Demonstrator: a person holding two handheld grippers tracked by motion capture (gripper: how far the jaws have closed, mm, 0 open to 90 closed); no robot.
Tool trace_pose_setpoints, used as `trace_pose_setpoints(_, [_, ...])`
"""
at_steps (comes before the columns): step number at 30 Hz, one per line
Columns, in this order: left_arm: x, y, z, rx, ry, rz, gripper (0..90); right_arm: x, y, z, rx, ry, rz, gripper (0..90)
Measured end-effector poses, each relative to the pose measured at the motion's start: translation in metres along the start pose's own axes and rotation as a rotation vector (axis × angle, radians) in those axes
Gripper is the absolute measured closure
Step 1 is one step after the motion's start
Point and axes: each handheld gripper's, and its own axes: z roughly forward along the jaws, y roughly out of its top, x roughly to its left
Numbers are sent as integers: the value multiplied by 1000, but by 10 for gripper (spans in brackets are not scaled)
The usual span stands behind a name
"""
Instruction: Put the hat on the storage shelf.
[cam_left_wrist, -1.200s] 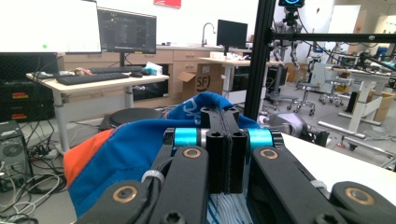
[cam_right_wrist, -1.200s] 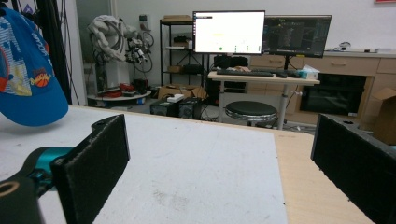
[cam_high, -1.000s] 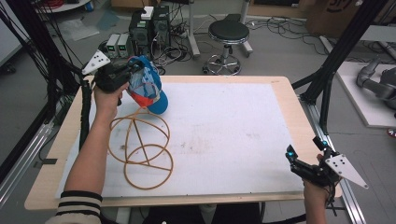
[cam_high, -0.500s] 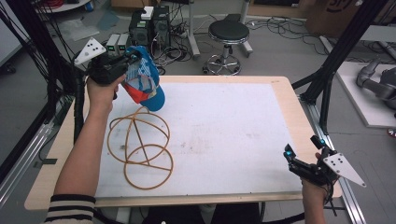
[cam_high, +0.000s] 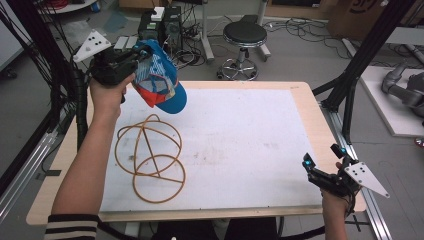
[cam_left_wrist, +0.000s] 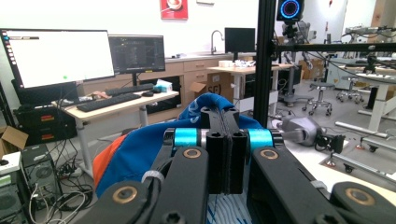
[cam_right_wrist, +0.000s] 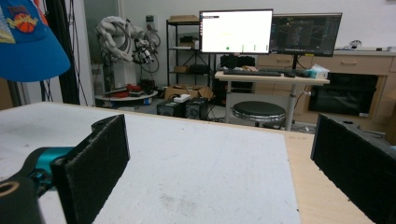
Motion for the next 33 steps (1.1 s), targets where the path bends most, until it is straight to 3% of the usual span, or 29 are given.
trace_pose_setpoints(9, [-15,17,-8,-31,-12,-18,896,0,-2,9,-2,17,0,41])
trace_pose_setpoints(24, [-48,37,-15,-38,-55,-6,896,1,0,15,-14,26,18,42])
trace_pose_setpoints(28, [-56,39,-24,-57,-79,-20,896,-1,1,14,-19,25,15,41])
trace_pose_setpoints(33, [-71,39,-35,-54,-101,-2,896,-2,1,14,-20,22,16,41])
